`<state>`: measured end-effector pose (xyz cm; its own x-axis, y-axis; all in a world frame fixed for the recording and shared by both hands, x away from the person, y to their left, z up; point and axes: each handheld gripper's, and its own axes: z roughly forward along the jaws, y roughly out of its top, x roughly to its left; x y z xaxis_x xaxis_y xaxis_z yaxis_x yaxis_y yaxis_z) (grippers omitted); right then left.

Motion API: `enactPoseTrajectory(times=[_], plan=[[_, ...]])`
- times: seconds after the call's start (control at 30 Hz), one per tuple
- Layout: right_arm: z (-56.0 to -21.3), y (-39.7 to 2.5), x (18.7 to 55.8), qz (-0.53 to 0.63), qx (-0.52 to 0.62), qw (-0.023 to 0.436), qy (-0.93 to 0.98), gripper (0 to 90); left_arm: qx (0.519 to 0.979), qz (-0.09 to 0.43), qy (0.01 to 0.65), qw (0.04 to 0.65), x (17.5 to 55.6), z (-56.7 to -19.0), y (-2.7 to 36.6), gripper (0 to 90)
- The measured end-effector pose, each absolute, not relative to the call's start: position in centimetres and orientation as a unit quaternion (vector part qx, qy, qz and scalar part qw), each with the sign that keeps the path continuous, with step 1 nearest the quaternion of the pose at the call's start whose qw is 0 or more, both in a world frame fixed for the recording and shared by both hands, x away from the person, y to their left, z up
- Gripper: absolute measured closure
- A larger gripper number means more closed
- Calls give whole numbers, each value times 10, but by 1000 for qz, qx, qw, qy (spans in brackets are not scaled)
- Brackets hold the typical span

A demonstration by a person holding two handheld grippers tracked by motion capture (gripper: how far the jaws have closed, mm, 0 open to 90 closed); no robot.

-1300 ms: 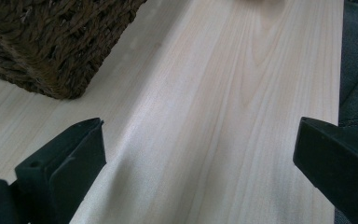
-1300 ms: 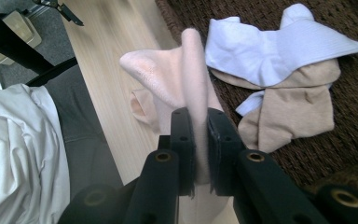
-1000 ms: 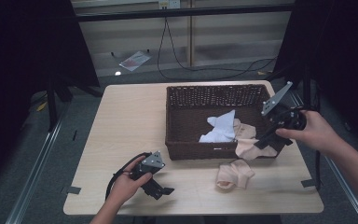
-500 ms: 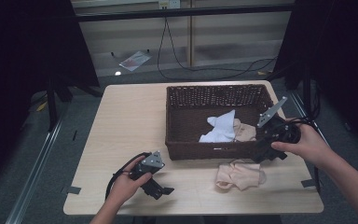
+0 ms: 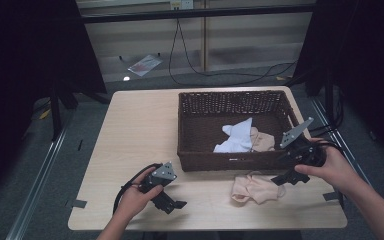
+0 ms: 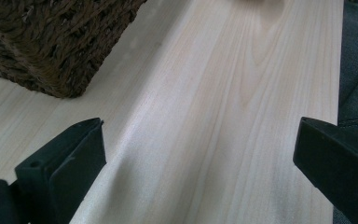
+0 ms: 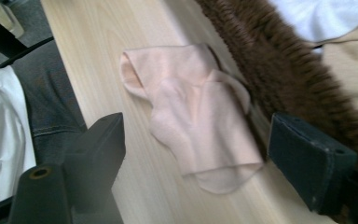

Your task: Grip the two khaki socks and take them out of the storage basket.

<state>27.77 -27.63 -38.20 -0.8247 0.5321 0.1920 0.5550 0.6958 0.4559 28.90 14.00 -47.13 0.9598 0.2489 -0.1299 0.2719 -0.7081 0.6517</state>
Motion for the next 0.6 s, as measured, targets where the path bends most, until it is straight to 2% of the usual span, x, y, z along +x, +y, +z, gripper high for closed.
enactPoseTrajectory(times=[0.37,0.47,0.6], plan=[[-408,-279,263,-256,-299,1,-919,167,923,-16,144,356,288,-472,139,19],[-415,-276,259,-265,-298,-17,-917,166,923,-17,144,356,288,-472,139,19],[-422,-274,260,-266,-295,-16,-918,205,923,-17,144,357,288,-472,139,19]])
